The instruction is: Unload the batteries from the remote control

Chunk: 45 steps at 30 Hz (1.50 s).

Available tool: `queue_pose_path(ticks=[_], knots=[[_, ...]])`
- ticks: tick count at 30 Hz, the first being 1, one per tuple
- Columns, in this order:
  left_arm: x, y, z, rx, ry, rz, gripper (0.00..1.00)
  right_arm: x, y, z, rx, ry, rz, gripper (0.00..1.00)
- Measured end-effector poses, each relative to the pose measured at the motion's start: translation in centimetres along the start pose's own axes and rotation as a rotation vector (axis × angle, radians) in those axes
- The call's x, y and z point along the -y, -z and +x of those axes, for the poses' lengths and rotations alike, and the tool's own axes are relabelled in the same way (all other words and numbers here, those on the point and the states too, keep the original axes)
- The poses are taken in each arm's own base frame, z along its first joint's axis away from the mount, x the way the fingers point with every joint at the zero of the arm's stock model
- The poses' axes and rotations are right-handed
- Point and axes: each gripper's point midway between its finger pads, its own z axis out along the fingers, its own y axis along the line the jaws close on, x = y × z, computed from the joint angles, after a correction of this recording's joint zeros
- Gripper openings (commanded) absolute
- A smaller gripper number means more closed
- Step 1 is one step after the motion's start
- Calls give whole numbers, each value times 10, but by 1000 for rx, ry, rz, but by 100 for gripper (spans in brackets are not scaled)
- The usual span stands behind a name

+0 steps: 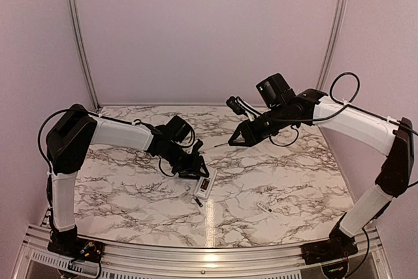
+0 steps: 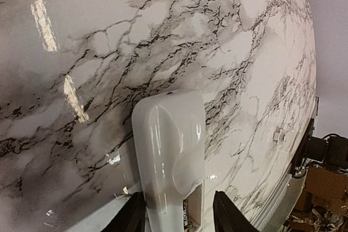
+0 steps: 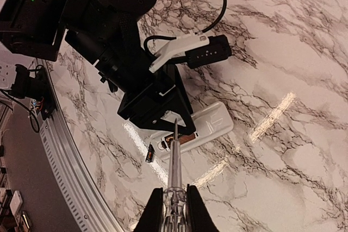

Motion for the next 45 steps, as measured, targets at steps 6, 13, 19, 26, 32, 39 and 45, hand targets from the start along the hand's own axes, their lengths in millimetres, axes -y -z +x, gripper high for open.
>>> queue_pose_path(ticks=[6,13,19,26,32,39,45], knots=[[-2,0,3,-10,5,-11,47,3,-4,8,-20,-9,2,0],[-9,7,10,-10,14,-44,50,5,-8,17,-41,-39,-2,0],[-9,19,18,0,15,-53,47,8,-16,29,-62,-80,-9,0],[-18,16,41,-36,58,-49,47,5,-19,34,-73,-92,-14,0],[-4,10,52,-60,53,-13,46,5,-19,34,-73,-98,-16,0],[6,5,57,-69,57,23,45,4,-17,38,-72,-103,-16,0],[12,4,58,-66,57,37,44,1,-16,38,-69,-100,-19,0]])
